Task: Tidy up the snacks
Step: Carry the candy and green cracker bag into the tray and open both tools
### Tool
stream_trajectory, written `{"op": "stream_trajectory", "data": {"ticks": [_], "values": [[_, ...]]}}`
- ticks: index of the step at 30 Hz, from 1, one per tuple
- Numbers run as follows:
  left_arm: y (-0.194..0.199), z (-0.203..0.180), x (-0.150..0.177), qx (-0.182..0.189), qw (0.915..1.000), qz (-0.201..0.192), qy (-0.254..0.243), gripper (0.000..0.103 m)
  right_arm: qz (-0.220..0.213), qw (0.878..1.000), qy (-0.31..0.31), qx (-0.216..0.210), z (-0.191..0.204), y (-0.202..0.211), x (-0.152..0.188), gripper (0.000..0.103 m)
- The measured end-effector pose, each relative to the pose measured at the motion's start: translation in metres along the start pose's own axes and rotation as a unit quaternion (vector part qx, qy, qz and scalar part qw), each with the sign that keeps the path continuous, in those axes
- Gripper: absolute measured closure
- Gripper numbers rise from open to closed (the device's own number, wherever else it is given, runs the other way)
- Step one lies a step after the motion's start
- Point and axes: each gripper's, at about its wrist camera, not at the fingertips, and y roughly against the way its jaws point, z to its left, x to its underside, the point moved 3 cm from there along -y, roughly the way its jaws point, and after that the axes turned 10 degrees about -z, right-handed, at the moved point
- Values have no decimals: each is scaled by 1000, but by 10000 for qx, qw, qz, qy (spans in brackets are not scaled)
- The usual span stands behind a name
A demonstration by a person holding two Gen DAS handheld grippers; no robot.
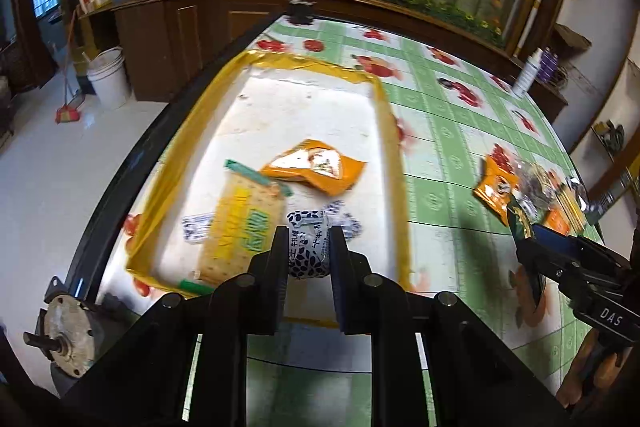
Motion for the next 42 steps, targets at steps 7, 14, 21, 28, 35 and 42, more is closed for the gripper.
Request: {"op": "stream_trajectory", "data": {"ticks": [7, 14, 21, 28, 35, 42], "values": [[-6, 15, -2, -165, 9997, 26, 174, 87, 80, 9981, 220, -570, 54, -47, -24, 57], [-16, 14, -2, -220, 9996, 48, 141, 87, 119, 9969, 257, -728, 74, -88, -46, 57], [-22, 13, -3, -404, 9992, 12, -7, 87, 209, 9962, 367, -766, 84, -122, -58, 57], [-29, 15, -1, -544, 9985, 62, -94, 87, 277, 9957, 423, -780, 86, -144, -59, 57], [-31, 17, 0, -745, 9972, 87, -70, 81, 388, 9958, 391, -727, 83, -155, -57, 54], [-18, 19, -5, -955, 9953, -132, -35, 48, 166, 9970, 229, -717, 73, -134, -65, 44]]}}
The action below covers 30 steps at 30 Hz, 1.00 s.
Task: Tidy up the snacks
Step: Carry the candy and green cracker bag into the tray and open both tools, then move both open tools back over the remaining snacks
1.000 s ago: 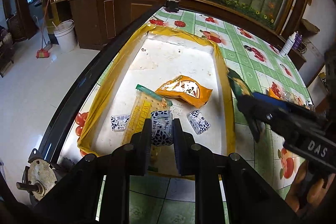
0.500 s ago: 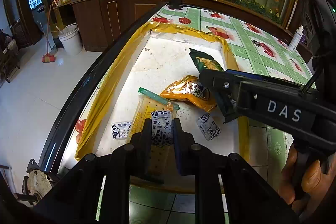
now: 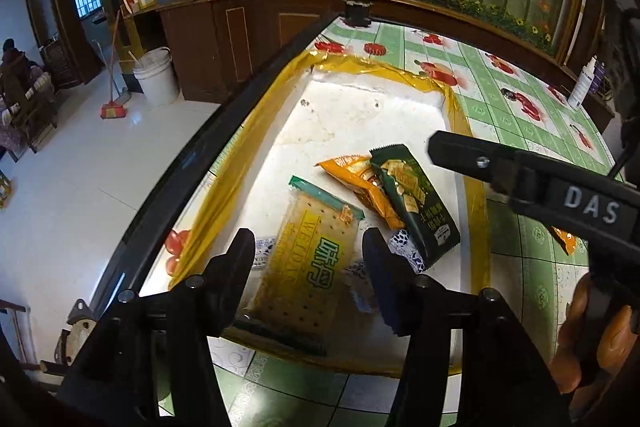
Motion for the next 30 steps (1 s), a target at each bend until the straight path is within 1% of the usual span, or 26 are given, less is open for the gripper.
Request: {"op": "stream_trajectory", "data": {"ticks": [5, 9, 16, 21, 24, 29, 30], "values": [[9, -6, -3, -41, 9999, -129, -79, 48, -178, 9998, -53, 84, -9, 24, -2, 42], [16, -12, -4, -47, 9997, -192, -142, 48, -201, 9996, -104, 186, -18, 36, 3, 41], [28, -26, -6, -43, 9991, -310, -278, 48, -294, 9982, -298, 420, -42, 67, 19, 38], [38, -36, -7, -62, 9982, -435, -408, 48, -364, 9965, -468, 585, -61, 90, 31, 38], [42, -43, -8, -8, 9980, -445, -458, 48, -421, 9948, -599, 704, -74, 107, 40, 35], [46, -56, -8, 52, 9972, -455, -587, 48, -467, 9915, -779, 929, -97, 133, 56, 35], [46, -59, -7, 98, 9972, -441, -592, 46, -472, 9908, -809, 978, -102, 137, 59, 35]]}}
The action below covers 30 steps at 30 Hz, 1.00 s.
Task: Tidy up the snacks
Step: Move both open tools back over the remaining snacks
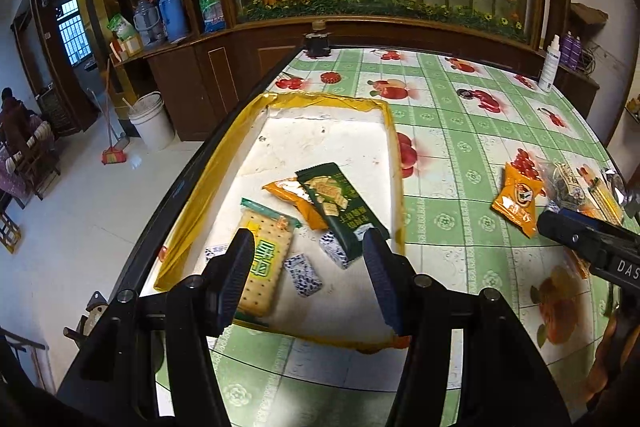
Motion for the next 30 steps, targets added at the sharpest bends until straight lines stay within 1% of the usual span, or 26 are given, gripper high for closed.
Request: {"op": "stream_trajectory", "data": {"ticks": [1, 2, 3, 10, 11, 14, 17, 21, 25, 30], "values": [[1, -3, 0, 50, 10000, 13, 1, 44, 0, 10000, -22, 67, -6, 4, 2, 34], [0, -8, 0, 137, 9999, 39, 14, 39, 4, 9999, -37, 157, -14, 7, 5, 34], [0, -12, 1, 221, 9997, 60, 25, 37, 13, 9997, -51, 239, -21, 10, 8, 33], [-5, -62, 6, 822, 9959, 316, -223, 37, 97, 9973, -370, 629, -71, 35, 30, 33], [-5, -69, 6, 906, 9950, 334, -259, 37, 41, 9972, -398, 626, -76, 41, 32, 33], [-5, -88, 4, 1138, 9921, 392, -358, 37, -21, 9956, -377, 855, -89, 55, 34, 32], [-5, -105, 1, 1291, 9897, 421, -462, 37, -80, 9946, -470, 923, -101, 66, 34, 32], [-10, -123, -1, 1432, 9869, 465, -581, 37, -160, 9936, -480, 1011, -110, 75, 32, 32], [-20, -138, -2, 1550, 9839, 574, -680, 37, -169, 9931, -489, 1051, -114, 73, 26, 32], [-38, -154, -7, 1750, 9794, 743, -676, 37, -252, 9940, -252, 1031, -110, 62, 4, 32]]}}
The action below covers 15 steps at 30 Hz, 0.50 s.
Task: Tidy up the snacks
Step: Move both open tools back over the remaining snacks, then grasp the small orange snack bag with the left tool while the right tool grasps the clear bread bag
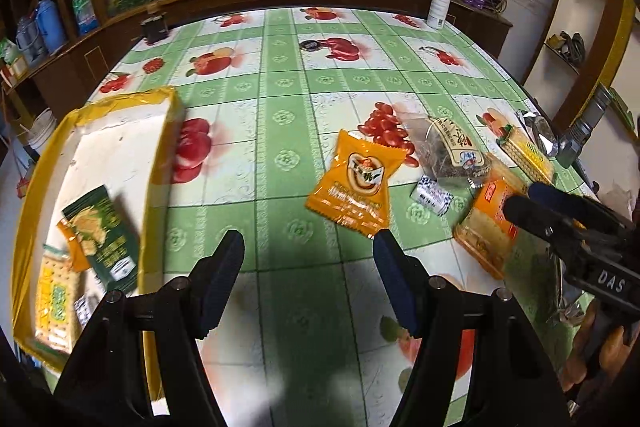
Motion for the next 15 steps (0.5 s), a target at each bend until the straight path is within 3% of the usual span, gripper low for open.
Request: {"op": "stream_trajectory", "data": {"ticks": [5, 11, 15], "values": [[-23, -7, -13, 444, 9990, 65, 69, 37, 124, 9999, -100, 65, 2, -33, -31, 31], [-40, -21, -25, 1022, 9946, 185, 18, 37, 410, 9990, -111, 108, 5, -73, -44, 31], [-52, -33, -27, 956, 9948, 231, -264, 37, 467, 9988, -119, 101, 3, -85, -44, 28]]}}
